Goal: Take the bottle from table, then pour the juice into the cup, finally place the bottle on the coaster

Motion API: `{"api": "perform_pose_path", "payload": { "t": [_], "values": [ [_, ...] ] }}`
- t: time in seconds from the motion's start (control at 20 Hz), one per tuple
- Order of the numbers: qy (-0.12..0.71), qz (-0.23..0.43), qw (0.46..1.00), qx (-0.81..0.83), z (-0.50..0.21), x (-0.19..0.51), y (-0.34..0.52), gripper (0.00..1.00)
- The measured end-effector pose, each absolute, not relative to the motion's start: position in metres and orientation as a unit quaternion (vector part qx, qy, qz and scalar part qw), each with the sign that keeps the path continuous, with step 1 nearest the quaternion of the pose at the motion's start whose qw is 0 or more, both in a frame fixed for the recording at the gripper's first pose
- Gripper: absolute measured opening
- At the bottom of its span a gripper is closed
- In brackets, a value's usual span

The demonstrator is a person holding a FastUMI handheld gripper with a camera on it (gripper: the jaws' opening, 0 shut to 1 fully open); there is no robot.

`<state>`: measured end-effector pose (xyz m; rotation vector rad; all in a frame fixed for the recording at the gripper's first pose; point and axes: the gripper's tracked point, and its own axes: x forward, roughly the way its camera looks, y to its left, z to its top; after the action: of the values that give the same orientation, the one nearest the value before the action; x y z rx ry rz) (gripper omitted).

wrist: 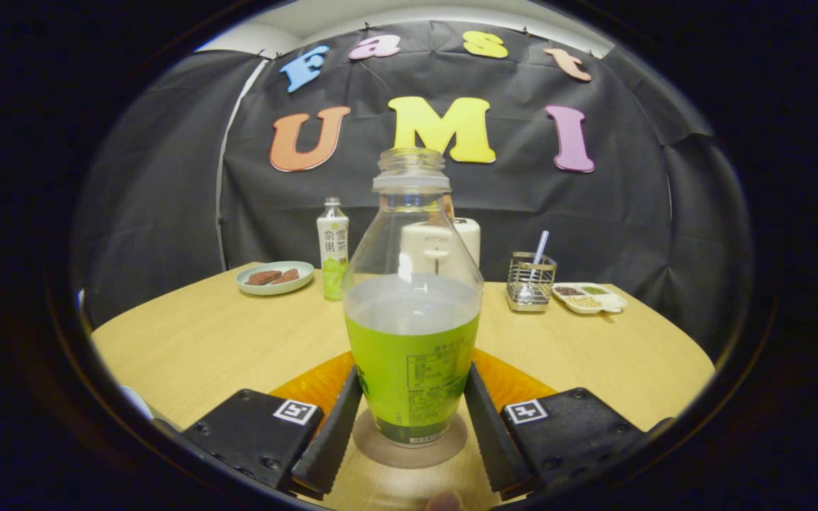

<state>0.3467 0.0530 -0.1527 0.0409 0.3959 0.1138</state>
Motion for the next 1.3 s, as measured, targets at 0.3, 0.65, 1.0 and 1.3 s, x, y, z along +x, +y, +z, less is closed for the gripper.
{"api": "perform_pose_path", "payload": {
  "t": [0.3,0.65,1.0,1.3],
  "values": [
    [0.196,0.048,0.979,0.02,-0.152,0.342,0.053,0.91],
    [0.166,0.042,0.985,0.028,-0.118,0.307,0.046,1.0],
    [0.117,-0.002,0.992,0.047,-0.048,0.216,0.016,1.0],
    [0.068,-0.026,0.996,0.049,-0.01,0.12,0.008,1.0]
  ]
}}
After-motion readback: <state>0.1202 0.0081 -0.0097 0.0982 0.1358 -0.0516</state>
